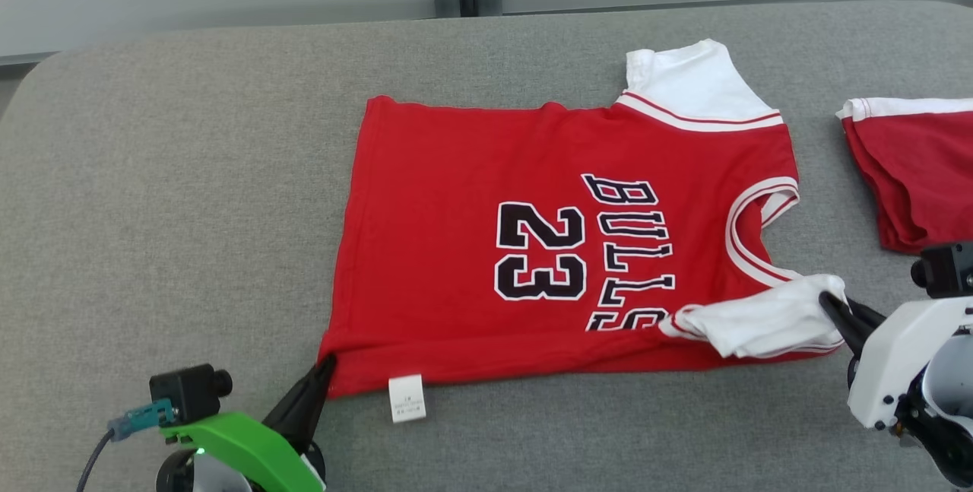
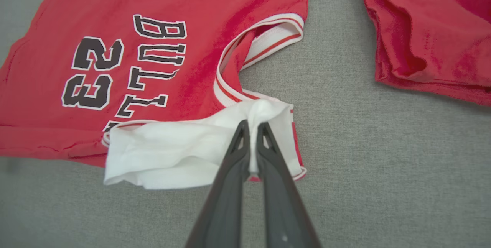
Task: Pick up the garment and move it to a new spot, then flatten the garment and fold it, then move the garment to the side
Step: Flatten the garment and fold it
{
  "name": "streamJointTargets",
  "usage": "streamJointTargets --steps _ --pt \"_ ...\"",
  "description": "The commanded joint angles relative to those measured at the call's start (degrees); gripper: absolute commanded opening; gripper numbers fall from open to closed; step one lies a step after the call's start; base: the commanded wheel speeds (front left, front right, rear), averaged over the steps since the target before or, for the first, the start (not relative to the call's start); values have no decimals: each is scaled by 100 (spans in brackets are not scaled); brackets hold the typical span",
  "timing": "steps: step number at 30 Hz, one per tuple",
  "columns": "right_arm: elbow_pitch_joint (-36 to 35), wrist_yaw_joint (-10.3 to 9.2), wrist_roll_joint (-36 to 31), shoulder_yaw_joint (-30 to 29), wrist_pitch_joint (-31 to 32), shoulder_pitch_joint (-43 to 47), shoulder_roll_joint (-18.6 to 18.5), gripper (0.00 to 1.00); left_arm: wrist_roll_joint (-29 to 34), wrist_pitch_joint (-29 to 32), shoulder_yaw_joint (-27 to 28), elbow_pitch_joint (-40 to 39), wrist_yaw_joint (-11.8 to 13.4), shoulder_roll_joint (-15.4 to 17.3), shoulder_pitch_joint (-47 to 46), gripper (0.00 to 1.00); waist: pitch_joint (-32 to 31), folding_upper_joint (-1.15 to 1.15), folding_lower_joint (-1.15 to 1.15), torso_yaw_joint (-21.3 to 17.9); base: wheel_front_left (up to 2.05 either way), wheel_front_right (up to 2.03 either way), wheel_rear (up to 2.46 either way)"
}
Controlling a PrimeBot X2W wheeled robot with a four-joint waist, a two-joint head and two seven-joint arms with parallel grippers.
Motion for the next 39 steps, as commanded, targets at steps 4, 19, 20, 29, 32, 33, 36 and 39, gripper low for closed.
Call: streamJointTargets --steps 4,19,20,29,32,33,36,39 --pt "-264 -8 142 -160 377 462 79 0 -98 331 -65 -586 351 301 519 0 -28 0 0 99 0 0 0" --pt "-842 -8 -162 -355 561 233 288 0 -197 1252 -123 -1465 847 499 34 0 85 0 0 -36 0 0 0" --pt "-816 -7 -155 -321 536 173 277 0 -195 1275 -114 -1470 858 468 -47 0 96 0 0 -42 0 0 0" --pt "-215 -7 -130 -42 128 -574 216 0 -392 1391 61 -731 1093 -34 -989 0 299 0 0 -28 0 0 0" --pt "58 -7 -106 28 -55 -841 199 0 -396 1401 70 -263 1143 -241 -1333 0 384 0 0 -19 0 0 0" --pt "163 -7 -101 42 -136 -934 202 0 -405 1397 71 -91 1155 -316 -1451 0 412 0 0 -20 0 0 0" --pt "439 -7 -160 98 -347 -1150 210 0 -387 1377 55 314 1131 -450 -1701 0 469 0 0 -29 0 0 0" --pt "700 -7 -189 214 -534 -1311 251 0 -369 1306 39 650 1036 -562 -1837 0 499 0 0 -46 0 0 0"
